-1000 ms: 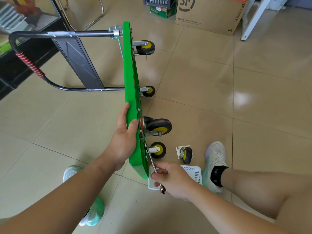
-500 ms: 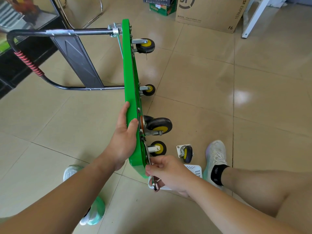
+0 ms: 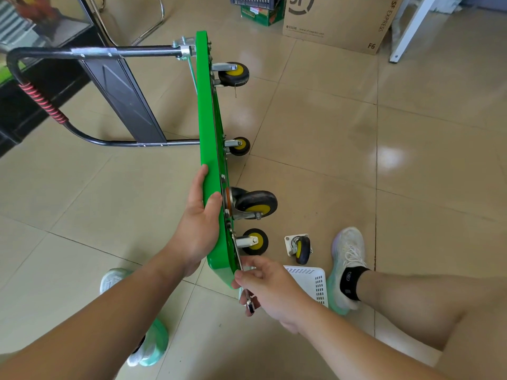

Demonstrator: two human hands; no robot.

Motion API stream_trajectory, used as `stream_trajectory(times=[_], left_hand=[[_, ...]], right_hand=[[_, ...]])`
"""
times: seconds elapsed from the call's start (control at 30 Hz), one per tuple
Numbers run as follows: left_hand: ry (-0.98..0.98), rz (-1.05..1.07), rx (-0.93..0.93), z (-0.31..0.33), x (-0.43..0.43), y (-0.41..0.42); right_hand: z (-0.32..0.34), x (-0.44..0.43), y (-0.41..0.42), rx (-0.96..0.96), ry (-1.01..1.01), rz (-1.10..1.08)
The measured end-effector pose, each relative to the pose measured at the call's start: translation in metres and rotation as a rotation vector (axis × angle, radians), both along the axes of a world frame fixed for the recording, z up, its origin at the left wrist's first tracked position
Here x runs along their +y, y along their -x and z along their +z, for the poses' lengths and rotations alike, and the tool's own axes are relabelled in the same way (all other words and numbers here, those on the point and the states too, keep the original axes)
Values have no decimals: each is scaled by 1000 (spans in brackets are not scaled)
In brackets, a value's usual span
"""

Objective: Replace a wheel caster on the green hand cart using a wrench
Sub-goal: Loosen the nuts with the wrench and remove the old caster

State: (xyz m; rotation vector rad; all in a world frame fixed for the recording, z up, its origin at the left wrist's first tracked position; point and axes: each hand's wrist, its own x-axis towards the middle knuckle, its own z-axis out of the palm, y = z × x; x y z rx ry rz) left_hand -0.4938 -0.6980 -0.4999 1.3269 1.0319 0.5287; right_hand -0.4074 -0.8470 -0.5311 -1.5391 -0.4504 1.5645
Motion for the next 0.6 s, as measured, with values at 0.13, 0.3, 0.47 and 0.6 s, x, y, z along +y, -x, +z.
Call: stream_trajectory(times=[0.13, 0.3, 0.47, 0.6], left_hand=[[-10, 0, 11, 1, -1, 0], [-4, -3, 7, 1, -1, 1], [-7, -6, 15, 1, 0, 1], [-10, -2, 18, 0, 0, 1]], right_hand=[[4, 0, 5, 25, -23, -71], [8, 4, 18, 107, -8, -251], [9, 8, 25, 105, -4, -280], [10, 7, 26, 12, -9, -259]])
